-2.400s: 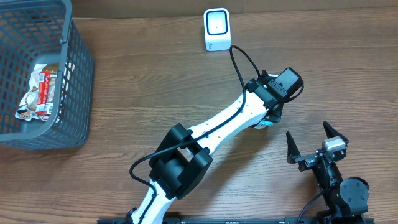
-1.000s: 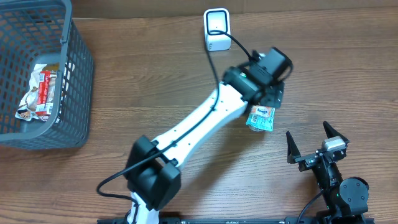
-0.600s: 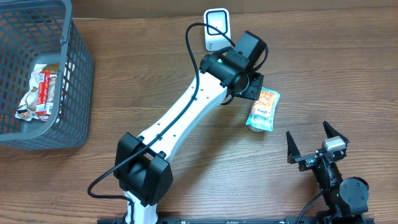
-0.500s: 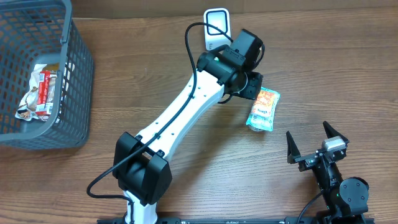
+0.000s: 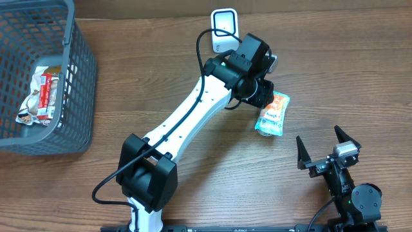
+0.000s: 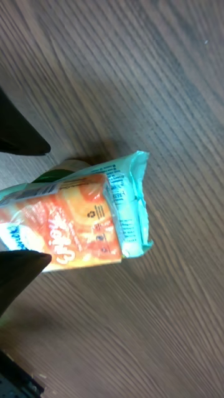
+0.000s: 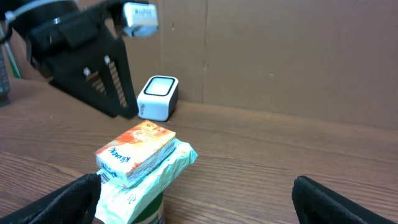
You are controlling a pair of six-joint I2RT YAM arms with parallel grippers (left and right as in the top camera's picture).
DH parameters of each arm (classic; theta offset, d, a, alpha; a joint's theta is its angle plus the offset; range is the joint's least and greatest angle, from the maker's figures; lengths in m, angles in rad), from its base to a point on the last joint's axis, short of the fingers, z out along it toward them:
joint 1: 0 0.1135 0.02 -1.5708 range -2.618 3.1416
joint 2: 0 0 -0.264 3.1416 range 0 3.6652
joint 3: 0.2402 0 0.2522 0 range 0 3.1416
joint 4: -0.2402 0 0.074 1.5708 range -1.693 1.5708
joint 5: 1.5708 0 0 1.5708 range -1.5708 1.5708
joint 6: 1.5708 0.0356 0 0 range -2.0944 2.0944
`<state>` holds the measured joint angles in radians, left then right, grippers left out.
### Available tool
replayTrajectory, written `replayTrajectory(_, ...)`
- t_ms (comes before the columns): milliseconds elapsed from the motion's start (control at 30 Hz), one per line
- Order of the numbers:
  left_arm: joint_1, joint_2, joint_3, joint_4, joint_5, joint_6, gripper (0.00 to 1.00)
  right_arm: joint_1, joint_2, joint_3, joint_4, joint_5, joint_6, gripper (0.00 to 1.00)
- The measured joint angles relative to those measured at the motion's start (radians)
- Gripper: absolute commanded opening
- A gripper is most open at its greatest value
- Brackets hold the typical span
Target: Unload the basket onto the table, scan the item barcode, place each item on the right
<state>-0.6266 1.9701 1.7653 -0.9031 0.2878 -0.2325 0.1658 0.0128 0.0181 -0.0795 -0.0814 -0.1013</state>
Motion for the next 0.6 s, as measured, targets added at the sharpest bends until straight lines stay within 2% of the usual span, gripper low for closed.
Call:
replayTrajectory(467,-0.002,0.0,-0.123,0.095,0.01,-0.003,0.41,0.0,0.0,0.0,-0.001,0.0,0.0,1.0)
replayTrajectory(600,-0.002,0.0,-0.124,0.1,0.012,-0.003,0.34,0.0,0.0,0.0,0.0,0.0,0.0,1.0)
